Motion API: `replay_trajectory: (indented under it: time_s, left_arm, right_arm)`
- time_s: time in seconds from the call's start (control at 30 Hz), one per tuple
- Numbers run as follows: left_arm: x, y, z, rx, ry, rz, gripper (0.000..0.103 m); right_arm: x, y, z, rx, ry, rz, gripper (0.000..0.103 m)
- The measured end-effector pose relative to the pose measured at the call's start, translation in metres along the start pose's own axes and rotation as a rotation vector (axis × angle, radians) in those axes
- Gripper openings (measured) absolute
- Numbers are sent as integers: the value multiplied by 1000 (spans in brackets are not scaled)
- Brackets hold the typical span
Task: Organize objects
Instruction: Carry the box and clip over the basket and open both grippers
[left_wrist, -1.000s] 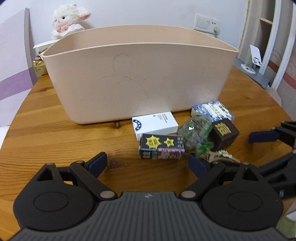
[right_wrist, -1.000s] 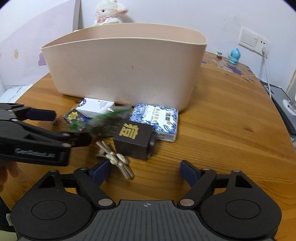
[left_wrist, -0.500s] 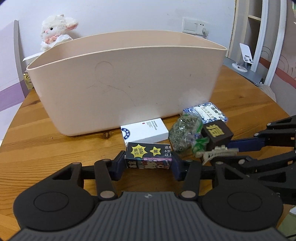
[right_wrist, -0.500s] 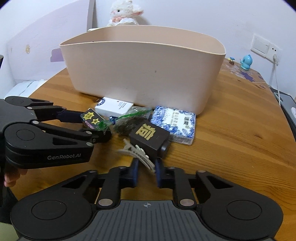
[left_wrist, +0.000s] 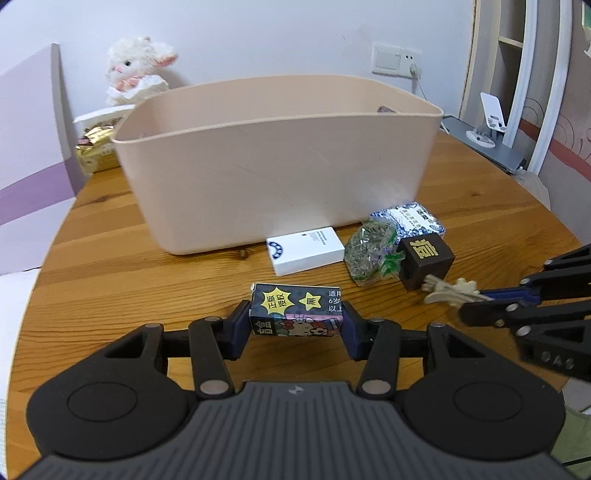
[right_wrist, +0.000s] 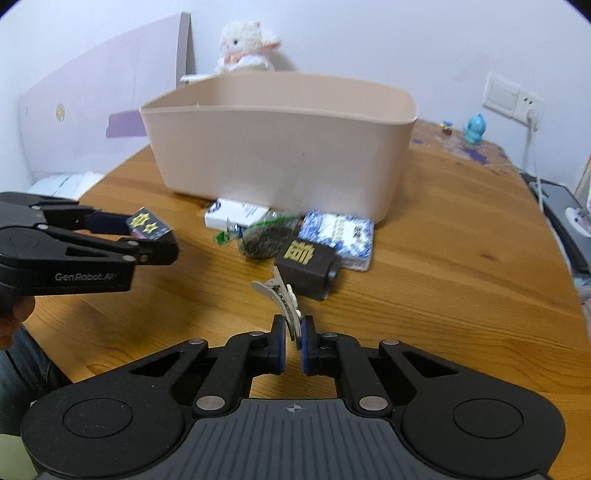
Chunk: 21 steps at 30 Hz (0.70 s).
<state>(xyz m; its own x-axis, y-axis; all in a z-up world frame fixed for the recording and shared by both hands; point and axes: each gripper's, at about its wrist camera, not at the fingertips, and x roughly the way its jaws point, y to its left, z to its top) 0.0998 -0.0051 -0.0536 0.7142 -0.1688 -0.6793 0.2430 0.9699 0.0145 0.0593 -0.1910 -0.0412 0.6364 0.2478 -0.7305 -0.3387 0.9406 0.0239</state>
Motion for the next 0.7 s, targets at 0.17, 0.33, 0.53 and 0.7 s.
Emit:
replay_trajectory:
  time_s: [0.17, 0.33, 0.53, 0.7]
  left_arm:
    - [-23, 5, 1, 3, -39, 20, 52]
    - [-42, 8, 7, 19, -88, 46, 52]
    - [-64, 9, 27, 40, -156, 66, 52]
    - [-72, 11, 49, 51, -197, 99, 52]
  right_arm:
    - [-30, -3, 10, 4, -79, -21, 8]
    - [-52, -9, 26, 6, -165, -35, 8]
    - [-65, -17, 53, 10, -259, -54, 8]
    - [-64, -25, 79, 12, -312, -68, 8]
